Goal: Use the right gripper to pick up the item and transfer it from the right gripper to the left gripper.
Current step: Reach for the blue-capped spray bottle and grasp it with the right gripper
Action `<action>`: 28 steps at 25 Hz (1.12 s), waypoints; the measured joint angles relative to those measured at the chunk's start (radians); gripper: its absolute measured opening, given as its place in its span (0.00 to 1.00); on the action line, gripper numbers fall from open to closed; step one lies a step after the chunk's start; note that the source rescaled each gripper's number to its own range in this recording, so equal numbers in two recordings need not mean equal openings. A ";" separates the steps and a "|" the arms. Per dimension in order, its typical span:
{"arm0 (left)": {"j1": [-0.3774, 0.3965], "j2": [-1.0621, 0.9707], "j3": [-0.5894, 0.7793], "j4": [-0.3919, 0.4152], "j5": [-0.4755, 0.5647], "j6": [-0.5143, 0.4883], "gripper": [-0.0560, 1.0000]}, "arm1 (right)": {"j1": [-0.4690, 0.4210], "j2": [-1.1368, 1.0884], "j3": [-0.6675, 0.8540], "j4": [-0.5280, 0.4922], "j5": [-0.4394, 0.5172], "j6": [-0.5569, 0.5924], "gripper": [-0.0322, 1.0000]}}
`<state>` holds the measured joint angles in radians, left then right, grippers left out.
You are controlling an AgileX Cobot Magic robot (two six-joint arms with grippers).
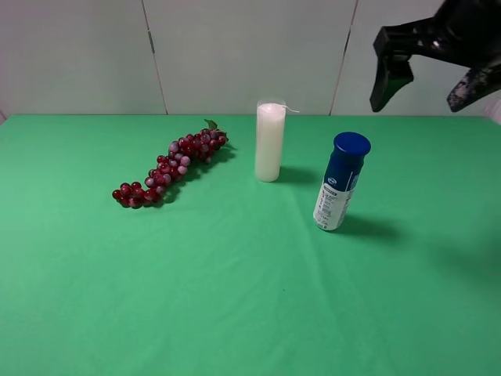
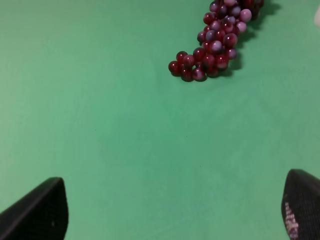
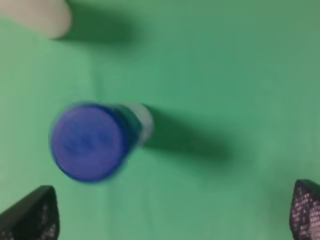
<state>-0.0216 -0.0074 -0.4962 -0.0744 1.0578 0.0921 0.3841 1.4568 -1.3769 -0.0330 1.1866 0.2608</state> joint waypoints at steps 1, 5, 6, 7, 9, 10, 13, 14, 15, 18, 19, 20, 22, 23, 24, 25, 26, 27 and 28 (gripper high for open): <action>0.000 0.000 0.000 0.000 0.000 0.000 0.80 | 0.008 0.025 -0.021 0.000 0.001 0.000 1.00; 0.000 0.000 0.000 0.000 0.000 0.000 0.80 | 0.026 0.122 -0.076 0.008 0.000 0.000 1.00; 0.000 0.000 0.000 0.000 0.000 0.000 0.80 | 0.026 0.141 -0.078 0.014 0.000 0.000 1.00; 0.000 0.000 0.000 0.000 0.000 0.000 0.80 | 0.026 0.158 -0.079 0.022 0.000 0.000 1.00; 0.000 0.000 0.000 0.000 0.000 0.000 0.80 | 0.026 0.184 -0.079 0.041 -0.004 0.000 1.00; 0.000 0.000 0.000 0.000 0.000 0.000 0.80 | 0.026 0.192 -0.079 0.053 -0.009 0.000 1.00; 0.000 0.000 0.000 0.000 0.000 0.000 0.80 | 0.028 0.208 -0.079 0.079 -0.029 0.000 1.00; 0.000 0.000 0.000 0.000 0.000 0.000 0.80 | 0.029 0.211 -0.079 0.079 -0.032 0.000 1.00; 0.000 0.000 0.000 0.000 0.000 0.000 0.80 | 0.031 0.214 -0.079 0.080 -0.033 0.000 1.00; 0.000 0.000 0.000 0.000 0.000 0.000 0.80 | 0.037 0.227 -0.079 0.081 -0.039 0.003 1.00; 0.000 0.000 0.000 0.000 0.000 0.000 0.80 | 0.037 0.232 -0.079 0.082 -0.039 0.006 1.00; 0.000 0.000 0.000 0.000 0.000 0.000 0.80 | 0.037 0.235 -0.079 0.081 -0.039 0.006 1.00; 0.000 0.000 0.000 0.000 0.000 0.000 0.80 | 0.037 0.240 -0.079 0.081 -0.044 0.006 1.00; 0.000 0.000 0.000 0.000 0.000 0.000 0.80 | 0.037 0.242 -0.078 0.081 -0.047 0.006 1.00; 0.000 0.000 0.000 0.000 0.000 0.000 0.80 | 0.037 0.245 -0.078 0.081 -0.049 0.008 1.00; 0.000 0.000 0.000 0.000 0.000 0.000 0.80 | 0.037 0.249 -0.078 0.081 -0.049 0.011 1.00; 0.000 0.000 0.000 0.000 0.000 0.000 0.80 | 0.037 0.252 -0.078 0.081 -0.049 0.014 1.00; 0.000 0.000 0.000 0.000 0.000 0.000 0.80 | 0.039 0.258 -0.078 0.081 -0.049 0.017 1.00; 0.000 0.000 0.000 0.000 0.000 0.000 0.80 | 0.041 0.262 -0.078 0.081 -0.049 0.017 1.00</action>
<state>-0.0216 -0.0074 -0.4962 -0.0744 1.0578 0.0921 0.4249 1.7190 -1.4553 0.0482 1.1380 0.2781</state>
